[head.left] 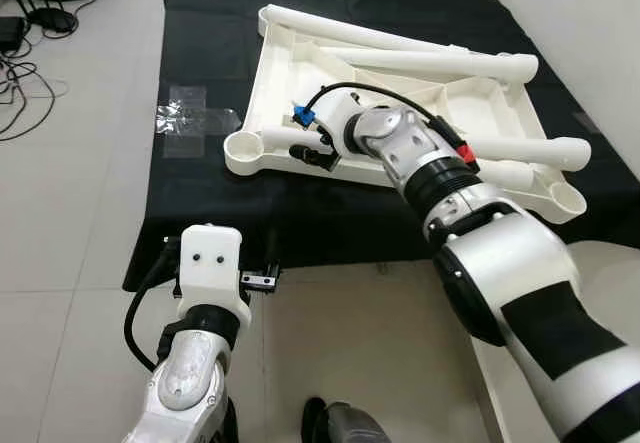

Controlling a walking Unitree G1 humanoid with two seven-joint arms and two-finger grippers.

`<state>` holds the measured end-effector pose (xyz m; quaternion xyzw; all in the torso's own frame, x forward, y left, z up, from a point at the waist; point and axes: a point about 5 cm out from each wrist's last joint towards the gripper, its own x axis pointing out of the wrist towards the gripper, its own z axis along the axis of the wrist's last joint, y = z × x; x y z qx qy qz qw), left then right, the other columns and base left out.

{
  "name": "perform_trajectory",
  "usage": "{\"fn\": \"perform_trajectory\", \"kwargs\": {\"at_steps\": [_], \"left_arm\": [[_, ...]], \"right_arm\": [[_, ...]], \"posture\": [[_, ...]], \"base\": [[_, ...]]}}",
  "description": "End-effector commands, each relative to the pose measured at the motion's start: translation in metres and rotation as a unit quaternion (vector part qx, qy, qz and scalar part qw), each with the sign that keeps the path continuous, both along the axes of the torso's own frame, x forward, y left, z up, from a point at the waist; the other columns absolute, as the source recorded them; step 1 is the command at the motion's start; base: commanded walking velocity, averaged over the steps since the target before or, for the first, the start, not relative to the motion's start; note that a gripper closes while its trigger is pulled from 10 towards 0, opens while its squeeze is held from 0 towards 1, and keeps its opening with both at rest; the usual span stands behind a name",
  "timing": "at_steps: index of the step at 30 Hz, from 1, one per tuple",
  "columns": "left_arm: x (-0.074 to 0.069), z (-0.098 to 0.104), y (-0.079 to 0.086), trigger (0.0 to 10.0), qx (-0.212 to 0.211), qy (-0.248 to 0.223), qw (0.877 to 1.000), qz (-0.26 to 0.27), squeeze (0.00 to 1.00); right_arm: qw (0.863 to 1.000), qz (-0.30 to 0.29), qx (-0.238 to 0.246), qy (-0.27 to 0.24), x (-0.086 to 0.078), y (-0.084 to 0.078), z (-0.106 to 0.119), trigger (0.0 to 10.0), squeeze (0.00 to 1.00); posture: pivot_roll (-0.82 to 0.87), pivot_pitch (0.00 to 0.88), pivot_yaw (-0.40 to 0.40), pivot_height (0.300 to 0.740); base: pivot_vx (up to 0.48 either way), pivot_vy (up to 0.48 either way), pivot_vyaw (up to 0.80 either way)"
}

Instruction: Building children table

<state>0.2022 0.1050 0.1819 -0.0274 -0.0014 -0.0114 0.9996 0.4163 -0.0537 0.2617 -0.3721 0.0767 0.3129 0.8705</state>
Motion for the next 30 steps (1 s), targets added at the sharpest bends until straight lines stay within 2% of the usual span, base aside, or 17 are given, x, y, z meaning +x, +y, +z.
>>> {"fn": "perform_trajectory", "kwargs": {"at_steps": [1,5,10,11,12,18,22,30], "left_arm": [[-0.006,0.006,-0.018,10.0,-0.073,0.008,0.997,-0.009,0.0],[-0.005,0.013,-0.02,10.0,-0.081,-0.001,0.997,-0.013,0.0],[-0.004,0.016,-0.016,10.0,-0.078,-0.005,0.997,-0.008,0.0],[-0.002,0.018,-0.012,10.0,-0.073,-0.008,0.997,-0.004,0.0],[-0.001,0.019,-0.01,10.0,-0.07,-0.011,0.997,0.0,0.0],[0.001,0.019,-0.003,10.0,-0.062,-0.011,0.998,0.007,0.0],[-0.002,0.019,0.008,10.0,-0.059,-0.008,0.998,0.019,0.0],[0.008,0.021,0.016,10.0,-0.053,-0.015,0.998,0.025,0.0]], "right_arm": [[1.0,0.009,-0.018,0.005,-0.001,0.002,-0.003,10.0,0.0],[0.998,0.039,-0.042,0.024,-0.005,0.012,-0.008,10.0,0.0],[0.997,0.051,-0.039,0.032,-0.007,0.017,-0.009,10.0,0.0],[0.997,0.057,-0.044,0.03,-0.007,0.02,-0.008,3.2,0.0],[0.997,0.063,-0.047,0.029,-0.008,0.022,-0.008,0.0,0.0],[0.997,0.064,-0.044,0.027,-0.009,0.025,-0.006,0.0,0.0],[0.997,0.065,-0.032,0.018,-0.008,0.027,0.0,0.0,0.0],[0.997,0.069,-0.021,-0.001,-0.007,0.026,0.007,0.0,0.0]], "posture": [[-0.03,0.254,-0.209,0.74],[-0.02,0.267,-0.214,0.74],[-0.03,0.293,-0.218,0.74],[-0.03,0.293,-0.218,0.74],[-0.03,0.293,-0.218,0.74],[-0.04,0.319,-0.226,0.74],[-0.06,0.329,-0.218,0.74],[-0.08,0.334,-0.213,0.74]], "base": [[0.0,0.0,0.0],[0.0,0.0,0.0],[0.0,0.0,0.0],[0.0,0.0,0.0],[0.0,0.0,0.0],[0.0,0.0,0.0],[0.0,0.0,0.0],[0.0,0.0,0.0]]}}
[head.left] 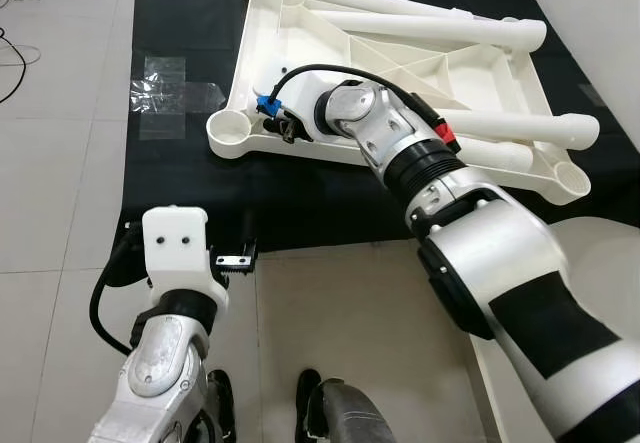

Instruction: Building children table

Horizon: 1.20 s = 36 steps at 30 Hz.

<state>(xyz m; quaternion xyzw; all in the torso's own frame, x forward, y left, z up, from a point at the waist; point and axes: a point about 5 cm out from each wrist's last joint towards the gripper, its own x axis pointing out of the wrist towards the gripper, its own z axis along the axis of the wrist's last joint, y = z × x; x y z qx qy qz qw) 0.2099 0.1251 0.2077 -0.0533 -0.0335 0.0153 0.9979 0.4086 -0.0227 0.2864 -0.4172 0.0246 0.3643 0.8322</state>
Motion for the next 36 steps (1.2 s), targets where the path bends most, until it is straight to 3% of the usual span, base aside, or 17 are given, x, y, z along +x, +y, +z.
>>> {"fn": "perform_trajectory", "kwargs": {"at_steps": [1,4,5,7,8,10,11,12,13,17,25,27,29,31,32,34,36], "left_arm": [[0.003,-0.007,-0.004,10.0,-0.028,0.018,0.999,-0.001,0.0],[0.006,-0.007,-0.006,10.0,-0.023,0.015,1.0,-0.007,0.0],[0.009,-0.007,-0.008,10.0,-0.02,0.011,1.0,-0.015,0.0],[0.009,-0.007,-0.008,10.0,-0.02,0.011,1.0,-0.015,0.0],[0.012,-0.007,-0.011,10.0,-0.022,0.009,1.0,-0.02,0.0],[0.012,-0.007,-0.011,10.0,-0.022,0.009,1.0,-0.02,0.0],[0.016,-0.009,-0.012,10.0,-0.063,0.019,0.998,-0.009,0.0],[0.016,-0.009,-0.012,10.0,-0.063,0.019,0.998,-0.009,0.0],[0.019,-0.009,-0.013,10.0,-0.076,0.018,0.997,-0.011,0.0],[0.027,-0.01,-0.01,10.0,-0.043,0.011,0.999,-0.021,0.0],[0.025,-0.016,-0.007,10.0,0.002,0.01,0.999,-0.048,0.0],[0.026,-0.021,-0.006,10.0,0.023,0.009,0.997,-0.068,0.0],[0.026,-0.021,-0.006,10.0,0.023,0.009,0.997,-0.068,0.0],[0.031,-0.02,-0.015,10.0,0.041,-0.002,0.994,-0.105,0.0],[0.031,-0.02,-0.015,10.0,0.041,-0.002,0.994,-0.105,0.0],[0.037,-0.022,-0.032,10.0,0.101,-0.007,0.983,-0.156,0.0],[0.037,-0.022,-0.032,10.0,0.101,-0.007,0.983,-0.156,0.0]], "right_arm": [[0.999,-0.009,0.019,0.027,0.001,-0.005,-0.011,0.0,0.0],[0.999,-0.014,0.04,0.007,0.002,-0.006,0.005,0.0,0.0],[0.998,-0.019,0.063,-0.012,0.003,-0.009,0.021,0.0,0.0],[0.998,-0.019,0.063,-0.012,0.003,-0.009,0.021,0.0,0.0],[0.994,-0.028,0.1,-0.04,0.004,-0.015,0.047,0.0,0.0],[0.994,-0.028,0.1,-0.04,0.004,-0.015,0.047,0.0,0.0],[0.987,-0.037,0.143,-0.066,0.003,-0.022,0.074,0.0,0.0],[0.987,-0.037,0.143,-0.066,0.003,-0.022,0.074,0.0,0.0],[0.979,-0.046,0.177,-0.093,0.001,-0.029,0.099,0.0,0.0],[0.957,-0.062,0.246,-0.142,-0.007,-0.055,0.147,0.0,0.0],[0.943,-0.076,0.29,-0.146,-0.009,-0.073,0.161,0.0,0.0],[0.923,-0.102,0.333,-0.165,-0.012,-0.093,0.175,0.0,0.0],[0.923,-0.102,0.333,-0.165,-0.012,-0.093,0.175,0.0,0.0],[0.893,-0.11,0.398,-0.179,-0.019,-0.108,0.193,0.0,0.0],[0.893,-0.11,0.398,-0.179,-0.019,-0.108,0.193,0.0,0.0],[0.856,-0.098,0.48,-0.164,-0.025,-0.113,0.208,0.0,0.0],[0.856,-0.098,0.48,-0.164,-0.025,-0.113,0.208,0.0,0.0]], "posture": [[-0.09,0.325,-0.206,0.74],[-0.09,0.313,-0.204,0.74],[-0.09,0.31,-0.205,0.74],[-0.09,0.31,-0.205,0.74],[-0.08,0.276,-0.207,0.74],[-0.08,0.276,-0.207,0.74],[-0.07,0.266,-0.207,0.74],[-0.07,0.266,-0.207,0.74],[-0.07,0.24,-0.197,0.74],[-0.06,0.192,-0.154,0.74],[-0.04,0.149,-0.138,0.74],[-0.03,0.101,-0.127,0.74],[-0.03,0.101,-0.127,0.74],[-0.02,0.069,-0.12,0.74],[-0.02,0.069,-0.12,0.74],[-0.02,0.046,-0.115,0.74],[-0.02,0.046,-0.115,0.74]], "base": [[0.0,0.0,0.0],[0.0,0.0,0.0],[0.0,0.0,0.0],[0.0,0.0,0.0],[0.0,0.0,0.0],[0.0,0.0,0.0],[0.0,0.0,0.0],[0.0,0.0,0.0],[0.0,0.0,0.0],[0.0,0.0,0.0],[0.0,0.0,0.0],[0.0,0.0,0.0],[0.0,0.0,0.0],[0.0,0.0,0.0],[0.0,0.0,0.0],[0.0,0.0,0.0],[0.0,0.0,0.0]]}}
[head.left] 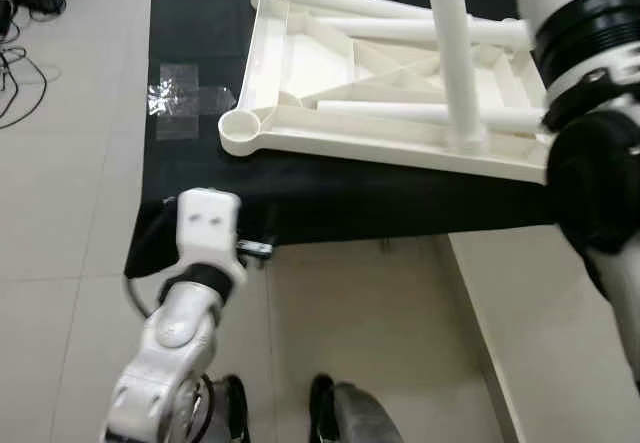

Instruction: Building children table

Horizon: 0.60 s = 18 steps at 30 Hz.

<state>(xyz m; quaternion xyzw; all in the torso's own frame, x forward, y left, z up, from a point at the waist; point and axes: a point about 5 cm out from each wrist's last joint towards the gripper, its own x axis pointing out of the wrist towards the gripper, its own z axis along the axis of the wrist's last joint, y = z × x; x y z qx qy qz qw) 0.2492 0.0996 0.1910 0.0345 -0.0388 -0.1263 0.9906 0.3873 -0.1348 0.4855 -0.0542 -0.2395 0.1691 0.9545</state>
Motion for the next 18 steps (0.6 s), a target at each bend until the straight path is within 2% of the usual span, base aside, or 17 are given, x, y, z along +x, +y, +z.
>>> {"fn": "perform_trajectory", "kwargs": {"at_steps": [1,2,3,4,7,10,11,12,13,14,15,18], "left_arm": [[-0.001,-0.006,-0.011,10.0,0.012,0.007,1.0,-0.028,0.0],[0.0,-0.007,-0.016,10.0,0.016,0.006,0.999,-0.034,0.0],[0.0,-0.005,-0.021,10.0,0.009,0.001,0.999,-0.048,1.0],[0.0,-0.005,-0.021,10.0,0.009,0.001,0.999,-0.048,1.0],[-0.006,0.002,-0.028,10.0,0.021,-0.019,0.998,-0.063,1.0],[-0.006,0.005,-0.025,10.0,0.045,-0.031,0.997,-0.057,1.0],[-0.003,0.009,-0.023,10.0,0.067,-0.044,0.995,-0.063,0.0],[-0.003,0.009,-0.023,10.0,0.067,-0.044,0.995,-0.063,0.0],[-0.001,0.011,-0.022,10.0,0.081,-0.052,0.993,-0.067,0.0],[0.003,0.015,-0.02,10.0,0.112,-0.07,0.988,-0.079,0.0],[0.003,0.015,-0.02,10.0,0.112,-0.07,0.988,-0.079,0.0],[0.025,0.036,-0.004,10.0,0.113,-0.093,0.988,-0.051,0.0]], "right_arm": [[0.998,0.023,0.049,-0.009,-0.006,-0.001,0.013,0.0,0.0],[0.998,0.036,0.059,-0.012,-0.008,0.0,0.015,0.0,0.0],[0.996,0.048,0.07,-0.019,-0.01,0.0,0.019,0.0,0.0],[0.996,0.048,0.07,-0.019,-0.01,0.0,0.019,0.0,0.0],[0.986,0.11,0.122,-0.027,-0.02,-0.006,0.032,0.0,0.0],[0.984,0.123,0.129,-0.023,-0.021,-0.01,0.032,0.0,0.0],[0.982,0.136,0.133,-0.016,-0.021,-0.01,0.03,0.0,0.0],[0.982,0.136,0.133,-0.016,-0.021,-0.01,0.03,0.0,0.0],[0.98,0.145,0.134,-0.011,-0.02,-0.009,0.029,0.0,0.0],[0.979,0.146,0.141,-0.007,-0.019,-0.01,0.027,0.0,0.0],[0.979,0.146,0.141,-0.007,-0.019,-0.01,0.027,0.0,0.0],[0.978,0.151,0.14,0.023,-0.01,-0.008,0.007,0.0,0.0]], "posture": [[-0.02,0.038,-0.109,0.74],[-0.02,0.024,-0.104,0.74],[-0.02,0.019,-0.105,0.74],[-0.02,0.019,-0.105,0.74],[0.0,0.018,-0.1,0.74],[0.0,0.019,-0.098,0.74],[0.0,0.021,-0.09,0.74],[0.0,0.021,-0.09,0.74],[0.0,0.021,-0.09,0.74],[0.0,0.022,-0.089,0.74],[0.0,0.022,-0.089,0.74],[-0.01,0.024,-0.075,0.74]], "base": [[0.0,0.0,0.0],[0.0,0.0,0.0],[0.0,0.0,0.0],[0.0,0.0,0.0],[0.0,0.0,0.0],[0.0,0.0,0.0],[0.0,0.0,0.0],[0.0,0.0,0.0],[0.0,0.0,0.0],[0.0,0.0,0.0],[0.0,0.0,0.0],[0.0,0.0,0.0]]}}
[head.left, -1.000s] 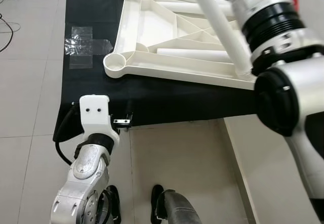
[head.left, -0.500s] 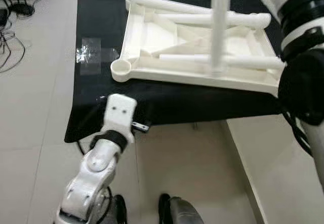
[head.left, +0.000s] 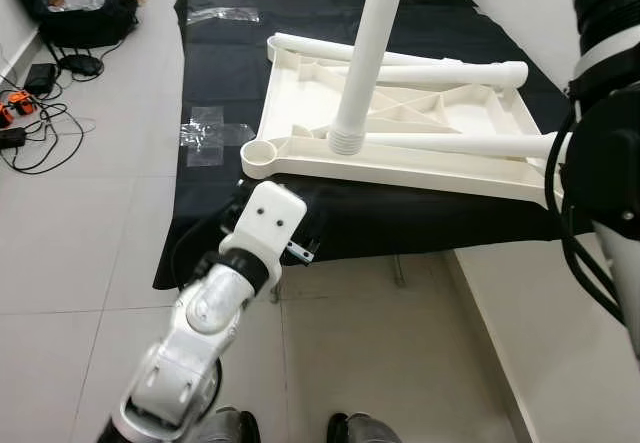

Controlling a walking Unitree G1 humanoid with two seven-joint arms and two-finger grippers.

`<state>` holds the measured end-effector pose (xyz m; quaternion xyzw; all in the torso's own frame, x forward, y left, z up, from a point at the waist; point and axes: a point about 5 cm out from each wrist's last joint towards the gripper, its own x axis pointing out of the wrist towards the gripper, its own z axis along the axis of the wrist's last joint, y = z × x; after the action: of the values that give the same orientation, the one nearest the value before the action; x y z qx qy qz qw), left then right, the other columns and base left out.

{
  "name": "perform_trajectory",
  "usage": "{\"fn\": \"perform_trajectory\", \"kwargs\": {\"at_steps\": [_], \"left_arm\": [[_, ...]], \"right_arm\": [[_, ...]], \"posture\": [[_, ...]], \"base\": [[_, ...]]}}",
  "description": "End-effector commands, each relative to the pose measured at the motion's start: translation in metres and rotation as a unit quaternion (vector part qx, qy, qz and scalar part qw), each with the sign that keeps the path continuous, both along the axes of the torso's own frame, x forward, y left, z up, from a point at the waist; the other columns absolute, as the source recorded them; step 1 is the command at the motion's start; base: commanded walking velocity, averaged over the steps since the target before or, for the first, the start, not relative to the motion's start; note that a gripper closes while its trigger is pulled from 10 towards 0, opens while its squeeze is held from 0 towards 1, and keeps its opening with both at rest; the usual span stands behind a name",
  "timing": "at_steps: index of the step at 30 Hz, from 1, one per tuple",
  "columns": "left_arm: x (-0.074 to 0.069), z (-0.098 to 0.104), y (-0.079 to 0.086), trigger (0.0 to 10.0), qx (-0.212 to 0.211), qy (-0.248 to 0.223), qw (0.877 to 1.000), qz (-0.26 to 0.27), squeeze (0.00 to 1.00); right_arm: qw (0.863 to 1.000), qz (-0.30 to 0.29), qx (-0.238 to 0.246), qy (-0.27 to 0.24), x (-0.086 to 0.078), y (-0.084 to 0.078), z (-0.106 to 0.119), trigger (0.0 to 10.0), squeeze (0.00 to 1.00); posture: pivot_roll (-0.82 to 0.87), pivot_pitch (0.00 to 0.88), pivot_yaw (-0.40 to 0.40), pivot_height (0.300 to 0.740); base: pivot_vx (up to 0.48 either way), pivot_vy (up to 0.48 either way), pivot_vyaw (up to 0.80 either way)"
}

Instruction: Building children table

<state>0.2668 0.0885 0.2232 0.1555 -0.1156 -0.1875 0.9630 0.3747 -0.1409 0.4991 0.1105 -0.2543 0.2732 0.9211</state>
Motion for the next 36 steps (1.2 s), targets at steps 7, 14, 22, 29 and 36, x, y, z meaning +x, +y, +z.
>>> {"fn": "perform_trajectory", "kwargs": {"at_steps": [7,14,22,29,36], "left_arm": [[0.027,0.004,0.019,10.0,-0.008,0.009,1.0,0.025,0.0],[0.034,-0.004,0.011,10.0,-0.053,0.054,0.997,-0.034,0.0],[0.016,-0.023,-0.024,10.0,-0.067,0.105,0.985,-0.122,0.0],[0.016,-0.038,-0.023,10.0,-0.061,0.123,0.986,-0.099,0.0],[0.026,-0.037,-0.008,10.0,-0.053,0.109,0.991,-0.058,0.0]], "right_arm": [[0.997,0.05,0.011,0.057,0.008,0.013,-0.031,0.0,0.0],[0.994,0.073,-0.005,0.086,0.007,0.025,-0.045,0.0,0.0],[0.994,0.076,0.009,0.083,0.0,0.03,-0.043,0.0,0.0],[0.994,0.082,0.008,0.079,-0.005,0.036,-0.039,0.0,0.0],[0.994,0.085,0.006,0.073,-0.009,0.037,-0.036,0.0,0.0]], "posture": [[0.0,0.032,-0.07,0.74],[-0.01,0.037,-0.063,0.74],[-0.01,0.035,-0.063,0.74],[-0.01,0.032,-0.071,0.74],[-0.01,0.031,-0.07,0.74]], "base": [[0.0,0.0,0.0],[0.0,0.0,0.0],[0.0,0.0,0.0],[0.0,0.0,0.0],[0.0,0.0,0.0]]}}
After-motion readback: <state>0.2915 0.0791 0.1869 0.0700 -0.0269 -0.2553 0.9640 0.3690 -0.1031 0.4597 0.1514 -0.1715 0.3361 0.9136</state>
